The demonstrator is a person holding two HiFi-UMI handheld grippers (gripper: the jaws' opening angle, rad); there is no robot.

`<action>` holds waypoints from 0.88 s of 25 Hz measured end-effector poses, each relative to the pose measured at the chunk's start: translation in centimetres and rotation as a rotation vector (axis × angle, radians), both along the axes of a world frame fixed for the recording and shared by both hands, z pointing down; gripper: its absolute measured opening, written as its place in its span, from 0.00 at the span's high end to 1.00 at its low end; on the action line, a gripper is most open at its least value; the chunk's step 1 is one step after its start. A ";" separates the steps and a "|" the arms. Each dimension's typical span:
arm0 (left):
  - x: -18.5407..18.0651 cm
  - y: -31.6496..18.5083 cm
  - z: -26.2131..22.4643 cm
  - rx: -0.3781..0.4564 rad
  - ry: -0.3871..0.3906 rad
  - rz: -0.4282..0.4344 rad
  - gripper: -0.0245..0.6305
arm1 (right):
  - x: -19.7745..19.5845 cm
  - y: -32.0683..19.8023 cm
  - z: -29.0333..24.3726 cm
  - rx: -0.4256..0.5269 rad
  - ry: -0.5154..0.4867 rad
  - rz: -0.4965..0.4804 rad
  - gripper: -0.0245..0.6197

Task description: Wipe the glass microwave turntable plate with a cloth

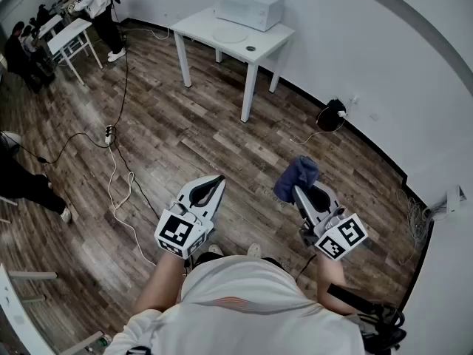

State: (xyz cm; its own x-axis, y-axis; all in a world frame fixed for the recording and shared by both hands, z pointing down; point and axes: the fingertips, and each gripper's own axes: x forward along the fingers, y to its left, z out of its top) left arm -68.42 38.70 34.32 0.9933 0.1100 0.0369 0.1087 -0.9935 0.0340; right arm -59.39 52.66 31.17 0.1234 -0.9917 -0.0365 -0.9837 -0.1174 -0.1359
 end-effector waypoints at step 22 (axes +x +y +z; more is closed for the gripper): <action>5.9 -5.3 2.9 -0.003 -0.074 0.035 0.95 | 7.3 -3.7 3.1 0.014 -0.097 0.105 0.87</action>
State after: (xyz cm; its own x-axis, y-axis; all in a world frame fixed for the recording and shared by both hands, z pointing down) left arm -62.57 33.37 37.23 0.9834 0.1451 0.1093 0.1408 -0.9890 0.0457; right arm -52.11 48.96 34.31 0.2300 -0.9726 -0.0335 -0.9484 -0.2163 -0.2318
